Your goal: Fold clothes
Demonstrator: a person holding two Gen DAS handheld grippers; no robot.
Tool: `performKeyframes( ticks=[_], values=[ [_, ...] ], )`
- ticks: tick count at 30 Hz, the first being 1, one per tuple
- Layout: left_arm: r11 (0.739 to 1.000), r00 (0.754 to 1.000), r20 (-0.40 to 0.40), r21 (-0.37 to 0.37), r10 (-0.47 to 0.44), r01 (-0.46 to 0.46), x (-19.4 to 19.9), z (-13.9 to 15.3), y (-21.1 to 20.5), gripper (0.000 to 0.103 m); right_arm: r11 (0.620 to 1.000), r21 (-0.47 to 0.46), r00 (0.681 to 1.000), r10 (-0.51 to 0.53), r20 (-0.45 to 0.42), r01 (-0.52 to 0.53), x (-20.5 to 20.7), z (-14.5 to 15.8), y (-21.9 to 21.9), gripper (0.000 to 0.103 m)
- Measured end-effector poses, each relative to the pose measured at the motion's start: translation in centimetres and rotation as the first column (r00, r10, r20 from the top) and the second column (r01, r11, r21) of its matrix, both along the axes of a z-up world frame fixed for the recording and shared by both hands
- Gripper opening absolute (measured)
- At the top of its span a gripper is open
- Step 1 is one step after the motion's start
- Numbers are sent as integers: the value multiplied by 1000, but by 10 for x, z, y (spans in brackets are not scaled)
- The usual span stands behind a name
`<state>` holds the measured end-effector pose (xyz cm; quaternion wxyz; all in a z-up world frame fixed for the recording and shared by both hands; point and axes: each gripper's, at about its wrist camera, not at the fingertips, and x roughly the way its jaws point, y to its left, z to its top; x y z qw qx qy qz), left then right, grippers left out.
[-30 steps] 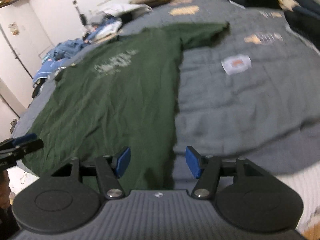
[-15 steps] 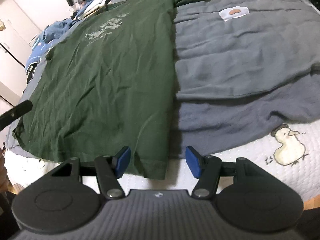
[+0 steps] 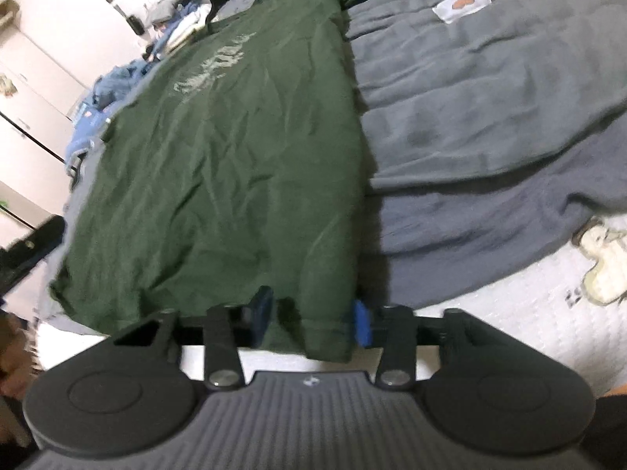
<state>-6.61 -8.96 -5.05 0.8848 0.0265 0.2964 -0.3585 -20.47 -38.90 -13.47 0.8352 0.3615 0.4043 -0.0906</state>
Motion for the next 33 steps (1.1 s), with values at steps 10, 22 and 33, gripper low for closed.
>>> performKeyframes(
  ticks=[10, 22, 33],
  values=[
    [994, 997, 8, -76, 75, -74, 13, 16, 21, 69, 963, 245, 961, -171, 219, 116, -49, 60, -46, 4],
    [988, 989, 23, 55, 143, -145, 56, 46, 102, 79, 988, 57, 986, -149, 76, 145, -44, 46, -60, 3],
    [950, 993, -7, 291, -117, 114, 80, 19, 146, 70, 986, 76, 985, -152, 84, 146, -36, 31, -53, 6]
  ],
)
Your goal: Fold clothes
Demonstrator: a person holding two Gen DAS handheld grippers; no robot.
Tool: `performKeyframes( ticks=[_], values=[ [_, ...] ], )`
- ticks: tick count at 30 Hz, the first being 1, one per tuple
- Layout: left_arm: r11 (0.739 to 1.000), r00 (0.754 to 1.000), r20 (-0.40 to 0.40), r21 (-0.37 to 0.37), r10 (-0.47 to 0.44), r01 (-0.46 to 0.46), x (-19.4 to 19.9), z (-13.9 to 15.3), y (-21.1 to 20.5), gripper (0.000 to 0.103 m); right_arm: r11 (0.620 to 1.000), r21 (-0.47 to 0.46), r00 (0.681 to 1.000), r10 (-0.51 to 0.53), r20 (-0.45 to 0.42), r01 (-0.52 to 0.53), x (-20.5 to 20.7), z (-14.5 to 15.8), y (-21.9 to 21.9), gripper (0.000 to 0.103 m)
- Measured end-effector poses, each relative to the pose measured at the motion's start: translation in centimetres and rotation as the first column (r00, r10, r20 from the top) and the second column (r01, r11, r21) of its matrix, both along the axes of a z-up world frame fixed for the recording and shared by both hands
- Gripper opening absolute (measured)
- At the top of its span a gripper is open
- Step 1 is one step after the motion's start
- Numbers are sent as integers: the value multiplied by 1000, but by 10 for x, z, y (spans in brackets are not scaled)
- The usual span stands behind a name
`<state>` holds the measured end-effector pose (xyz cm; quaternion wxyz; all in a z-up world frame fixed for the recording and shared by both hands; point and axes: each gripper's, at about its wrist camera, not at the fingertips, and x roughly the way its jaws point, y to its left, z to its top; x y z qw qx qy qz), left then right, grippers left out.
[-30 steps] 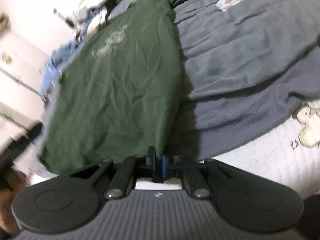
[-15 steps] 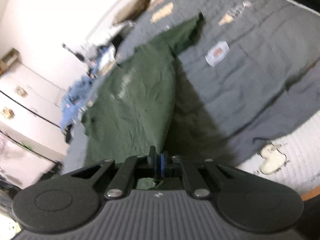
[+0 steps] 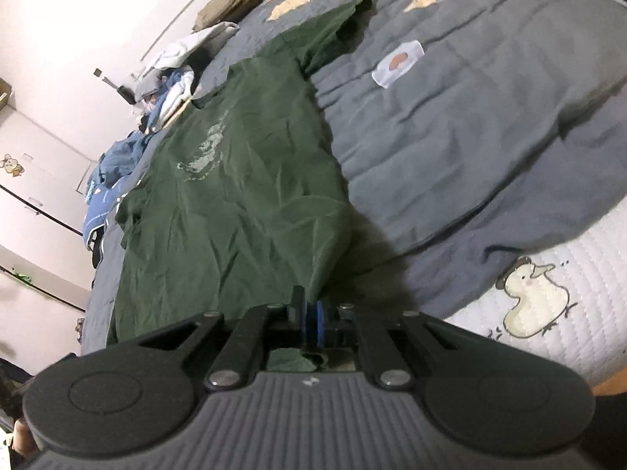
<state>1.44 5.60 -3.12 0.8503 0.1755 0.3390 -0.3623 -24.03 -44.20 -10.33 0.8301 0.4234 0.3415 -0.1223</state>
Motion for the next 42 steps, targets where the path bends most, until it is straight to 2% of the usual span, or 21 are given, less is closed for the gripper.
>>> performKeyframes(
  ticks=[3, 6, 10, 14, 17, 19, 20, 21, 22, 25, 27, 29, 31, 32, 33, 35, 37, 38, 39, 41, 42],
  values=[
    [981, 987, 35, 123, -155, 149, -4, -3, -9, 68, 1000, 7, 1000, 2, -3, -2, 2, -1, 1, 6],
    [932, 956, 34, 235, -291, 275, -10, -8, -14, 63, 1000, 6, 1000, 12, -2, -12, 6, 0, 4, 6],
    [863, 913, 37, 344, -407, 371, -17, -17, -16, 62, 1000, -1, 999, 29, -18, -29, 10, 1, 8, 7],
    [829, 882, 47, 368, -469, 421, -24, -17, -18, 62, 995, -96, 996, 27, -82, -35, 3, 20, 13, 9],
    [804, 854, 56, 372, -518, 463, -32, -14, -22, 62, 984, -179, 998, -31, -56, 20, -16, 50, 13, 13],
    [772, 830, 45, 397, -556, 496, -33, -17, -29, 54, 969, -240, 997, -65, -30, 56, -24, 70, 12, 25],
    [753, 817, 33, 413, -575, 513, -34, -20, -32, 41, 965, -254, 998, -68, -7, 64, -25, 80, 12, 29],
    [736, 808, 26, 433, -588, 521, -33, -23, -35, 33, 964, -259, 998, -61, 20, 64, -24, 88, 14, 37],
    [719, 800, 19, 454, -599, 527, -31, -26, -39, 31, 963, -262, 998, -52, 47, 62, -22, 96, 15, 42],
    [681, 777, 20, 496, -630, 539, -25, -35, -45, 31, 967, -253, 993, 57, 104, -28, 3, 99, 34, 50],
    [644, 759, -5, 525, -652, 557, -23, -41, -48, 31, 962, -248, 981, 152, 118, -119, 28, 92, 54, 51],
    [606, 743, -32, 556, -668, 569, -22, -47, -50, 31, 945, -241, 960, 255, 117, -221, 56, 82, 78, 51],
    [580, 737, -55, 579, -674, 573, -19, -51, -52, 29, 931, -218, 939, 323, 119, -292, 79, 69, 99, 51],
    [571, 736, -61, 588, -675, 572, -19, -52, -53, 25, 924, -205, 929, 352, 119, -324, 88, 63, 109, 51],
    [565, 737, -68, 596, -672, 571, -18, -53, -53, 16, 916, -195, 919, 376, 117, -350, 95, 55, 118, 51],
    [562, 742, -79, 600, -666, 569, -19, -52, -51, 9, 899, -182, 899, 422, 117, -398, 103, 43, 133, 51],
    [579, 752, -67, 594, -656, 558, -20, -48, -47, 7, 881, -170, 879, 462, 114, -441, 105, 31, 144, 51],
    [596, 762, -60, 584, -645, 551, -21, -46, -45, 6, 873, -163, 871, 480, 110, -460, 105, 26, 148, 51],
    [624, 777, -49, 566, -628, 539, -20, -44, -44, 6, 869, -156, 868, 487, 99, -470, 107, 20, 150, 51],
    [696, 812, -21, 503, -583, 512, -20, -33, -39, 5, 866, -156, 868, 491, 80, -476, 109, 13, 155, 51],
    [745, 836, 7, 458, -549, 485, -19, -26, -35, 5, 863, -163, 867, 493, 75, -477, 109, 12, 158, 51]
  ],
)
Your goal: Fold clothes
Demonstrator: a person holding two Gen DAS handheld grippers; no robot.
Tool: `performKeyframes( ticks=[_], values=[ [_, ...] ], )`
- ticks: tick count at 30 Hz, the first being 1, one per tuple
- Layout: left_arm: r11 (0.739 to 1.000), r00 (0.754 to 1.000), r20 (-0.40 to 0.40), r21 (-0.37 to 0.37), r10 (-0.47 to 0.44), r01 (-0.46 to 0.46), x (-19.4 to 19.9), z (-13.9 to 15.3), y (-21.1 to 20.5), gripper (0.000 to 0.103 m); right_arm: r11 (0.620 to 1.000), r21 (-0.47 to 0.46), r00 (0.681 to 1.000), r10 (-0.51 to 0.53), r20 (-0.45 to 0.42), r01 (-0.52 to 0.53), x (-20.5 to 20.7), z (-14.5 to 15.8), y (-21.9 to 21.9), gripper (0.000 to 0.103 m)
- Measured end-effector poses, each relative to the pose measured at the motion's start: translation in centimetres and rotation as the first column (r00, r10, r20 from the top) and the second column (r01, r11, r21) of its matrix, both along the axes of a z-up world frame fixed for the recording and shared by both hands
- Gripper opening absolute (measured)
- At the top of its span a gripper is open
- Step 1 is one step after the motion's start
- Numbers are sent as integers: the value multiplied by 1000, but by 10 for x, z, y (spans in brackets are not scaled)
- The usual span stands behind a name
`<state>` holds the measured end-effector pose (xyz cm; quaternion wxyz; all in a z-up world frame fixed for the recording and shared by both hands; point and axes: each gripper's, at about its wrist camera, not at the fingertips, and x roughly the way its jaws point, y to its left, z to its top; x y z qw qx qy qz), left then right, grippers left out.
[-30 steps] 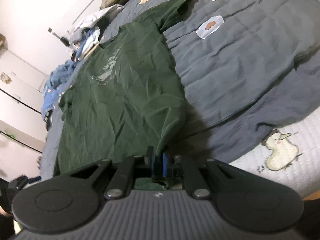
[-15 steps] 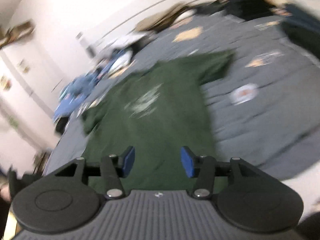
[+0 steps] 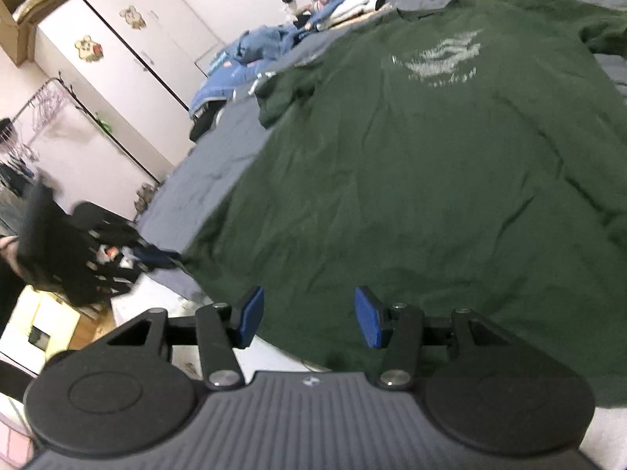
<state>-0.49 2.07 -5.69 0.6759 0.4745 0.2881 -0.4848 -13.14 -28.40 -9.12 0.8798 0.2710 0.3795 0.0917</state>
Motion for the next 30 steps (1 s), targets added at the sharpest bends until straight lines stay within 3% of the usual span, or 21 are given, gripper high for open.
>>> performKeyframes(
  ticks=[2, 4, 6, 9, 14, 18, 21, 25, 30],
  values=[
    [986, 995, -4, -133, 99, -98, 1, 17, 8, 5, 1000, -16, 1000, 4, 1, -4, 0, -2, 5, 51],
    [937, 977, -11, -282, 214, -209, 3, 35, 17, 4, 1000, -16, 999, 10, 30, -9, -2, 4, 6, 51],
    [888, 959, -23, -371, 283, -271, 1, 50, 22, 4, 1000, -4, 997, 11, 78, -11, -5, 10, 7, 51],
    [832, 935, -76, -437, 345, -343, 0, 63, 17, 4, 999, -4, 989, 36, 143, -36, -8, 18, 14, 51],
    [786, 905, -101, -463, 413, -410, 3, 69, -7, 4, 988, -79, 960, 147, 238, -131, -15, 35, 44, 51],
    [767, 892, -134, -466, 432, -442, 8, 67, -12, 4, 967, -117, 911, 253, 326, -226, -25, 51, 69, 54],
    [771, 893, -147, -457, 426, -443, 8, 62, -10, 4, 945, -164, 899, 320, 299, -282, -7, 48, 90, 55],
    [781, 895, -147, -443, 422, -441, 7, 59, -9, 4, 926, -266, 906, 337, 258, -269, 35, 32, 99, 55],
    [775, 886, -174, -432, 430, -461, 9, 53, -10, 4, 918, -335, 931, 295, 216, -214, 78, 11, 89, 55]
  ],
)
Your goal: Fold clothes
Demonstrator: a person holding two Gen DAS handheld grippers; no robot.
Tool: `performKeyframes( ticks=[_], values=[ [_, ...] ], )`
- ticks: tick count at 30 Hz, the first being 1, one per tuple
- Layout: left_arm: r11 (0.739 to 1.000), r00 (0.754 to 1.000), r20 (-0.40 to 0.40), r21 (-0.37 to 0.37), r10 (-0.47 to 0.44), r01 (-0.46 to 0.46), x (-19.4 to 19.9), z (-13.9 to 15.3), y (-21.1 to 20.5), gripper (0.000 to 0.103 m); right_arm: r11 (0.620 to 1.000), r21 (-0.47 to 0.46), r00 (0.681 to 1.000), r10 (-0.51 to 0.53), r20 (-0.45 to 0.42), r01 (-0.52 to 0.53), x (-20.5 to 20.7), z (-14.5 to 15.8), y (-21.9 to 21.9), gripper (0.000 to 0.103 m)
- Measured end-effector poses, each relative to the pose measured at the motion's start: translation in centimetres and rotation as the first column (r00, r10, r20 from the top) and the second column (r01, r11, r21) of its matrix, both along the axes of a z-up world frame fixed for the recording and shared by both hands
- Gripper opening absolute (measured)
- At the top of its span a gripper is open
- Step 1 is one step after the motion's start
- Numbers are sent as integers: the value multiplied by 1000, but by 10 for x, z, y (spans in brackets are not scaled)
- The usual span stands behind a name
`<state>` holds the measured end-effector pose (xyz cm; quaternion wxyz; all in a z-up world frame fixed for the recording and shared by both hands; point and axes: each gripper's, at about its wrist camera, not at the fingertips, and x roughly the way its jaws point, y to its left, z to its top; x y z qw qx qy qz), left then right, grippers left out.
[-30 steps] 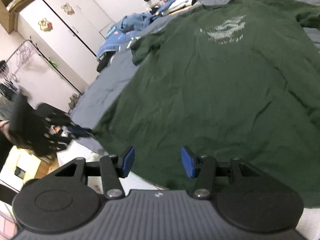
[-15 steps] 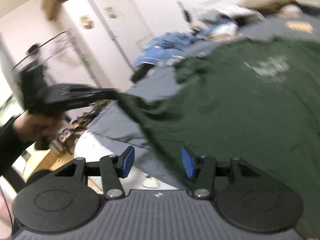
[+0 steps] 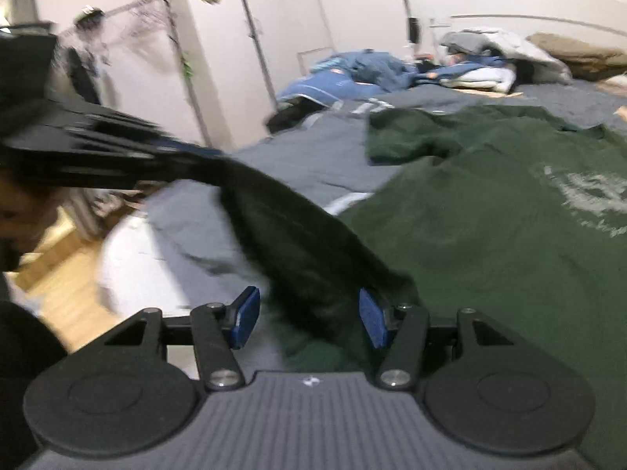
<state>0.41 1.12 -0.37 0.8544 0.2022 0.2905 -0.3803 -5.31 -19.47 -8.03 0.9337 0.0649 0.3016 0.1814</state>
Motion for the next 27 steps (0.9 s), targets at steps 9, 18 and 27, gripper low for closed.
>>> performKeyframes(
  ticks=[9, 18, 27],
  values=[
    [993, 988, -104, 8, -113, 114, -4, -12, 17, 22, 995, -31, 994, -96, -53, 95, 21, -32, -23, 55],
    [989, 965, -220, -4, -142, 145, 33, -47, 39, 34, 987, 50, 984, -146, -102, 151, 33, -39, -43, 55],
    [971, 938, -254, -26, -236, 237, 42, -78, -4, 34, 985, 54, 979, -155, -133, 163, 36, -36, -48, 55]
  ],
)
